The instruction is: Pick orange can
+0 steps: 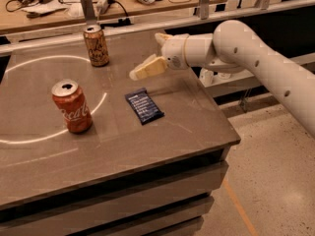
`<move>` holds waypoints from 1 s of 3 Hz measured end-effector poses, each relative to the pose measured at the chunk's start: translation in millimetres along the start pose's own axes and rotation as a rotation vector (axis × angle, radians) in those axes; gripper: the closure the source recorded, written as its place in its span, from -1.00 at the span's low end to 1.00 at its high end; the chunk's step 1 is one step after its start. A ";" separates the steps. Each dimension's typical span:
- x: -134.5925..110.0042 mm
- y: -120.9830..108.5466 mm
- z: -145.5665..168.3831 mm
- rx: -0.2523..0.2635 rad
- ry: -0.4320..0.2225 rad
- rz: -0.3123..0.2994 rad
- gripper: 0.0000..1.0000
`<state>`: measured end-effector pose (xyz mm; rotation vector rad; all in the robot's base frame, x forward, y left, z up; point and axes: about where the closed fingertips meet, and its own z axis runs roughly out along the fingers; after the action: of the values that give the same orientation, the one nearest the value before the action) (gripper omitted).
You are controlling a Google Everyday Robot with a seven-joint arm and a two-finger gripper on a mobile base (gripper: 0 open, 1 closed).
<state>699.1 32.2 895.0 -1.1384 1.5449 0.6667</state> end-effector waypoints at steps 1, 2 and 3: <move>-12.9 4.8 33.5 -0.020 -0.026 0.021 -1.00; -24.8 3.0 66.8 -0.033 -0.052 0.022 -1.00; -35.6 -4.4 97.1 -0.047 -0.082 0.002 -1.00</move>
Offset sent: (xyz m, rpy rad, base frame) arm 0.0497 0.1060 0.0097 0.0901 -0.0078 0.0464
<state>743.1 125.7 901.2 -1.1314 1.4678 0.7456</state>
